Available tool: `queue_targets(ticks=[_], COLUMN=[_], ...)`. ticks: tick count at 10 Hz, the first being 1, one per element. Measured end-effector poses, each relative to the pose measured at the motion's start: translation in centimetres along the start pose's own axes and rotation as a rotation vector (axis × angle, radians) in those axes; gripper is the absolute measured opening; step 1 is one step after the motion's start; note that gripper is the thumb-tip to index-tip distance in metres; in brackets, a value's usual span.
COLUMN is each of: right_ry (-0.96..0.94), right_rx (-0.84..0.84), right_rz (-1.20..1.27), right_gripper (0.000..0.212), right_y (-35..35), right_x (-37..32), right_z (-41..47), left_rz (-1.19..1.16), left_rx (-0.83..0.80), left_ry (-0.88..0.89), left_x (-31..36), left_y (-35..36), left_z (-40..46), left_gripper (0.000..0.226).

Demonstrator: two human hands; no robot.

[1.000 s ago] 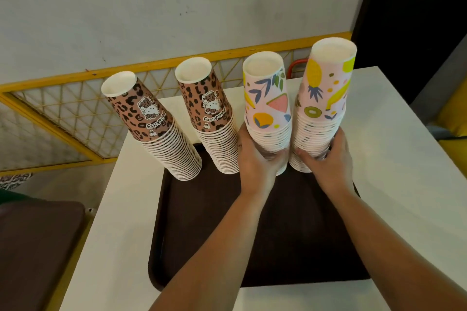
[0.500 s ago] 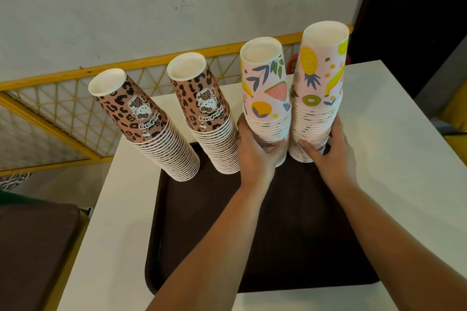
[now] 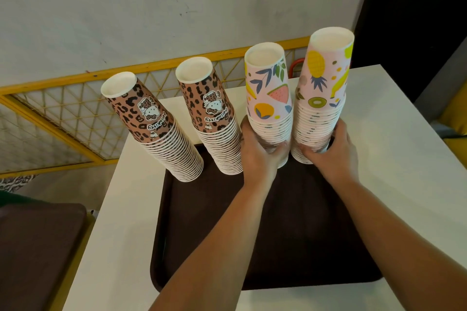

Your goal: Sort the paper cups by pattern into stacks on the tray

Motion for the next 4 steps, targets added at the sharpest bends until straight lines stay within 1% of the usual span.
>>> queue_targets(ticks=[2, 3, 4], right_ry=[0.024, 0.031, 0.112], right_rx=[-0.03, -0.058, -0.079], right_rz=[-0.03, -0.01, -0.002], right_gripper=[0.086, 0.092, 0.1], right_y=[-0.2, -0.4, -0.6], right_x=[0.6, 0.4, 0.3], right_z=[0.4, 0.0, -1.1], left_rz=[0.014, 0.059, 0.104], left_rx=[-0.013, -0.021, -0.037], left_ry=[-0.006, -0.02, -0.064], left_x=[-0.6, -0.4, -0.1], left_y=[0.1, -0.1, -0.1], left_z=[0.2, -0.4, -2.3], left_gripper=[0.087, 0.091, 0.094])
Point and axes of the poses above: each hand's wrist, its own z-axis towards the middle knuckle, its own y-axis out of the palm, x = y × z, the point moved 4 cm from there along z, towards the middle knuckle, and after that the axes turned 7 degrees about y, right-handed, at the moved point
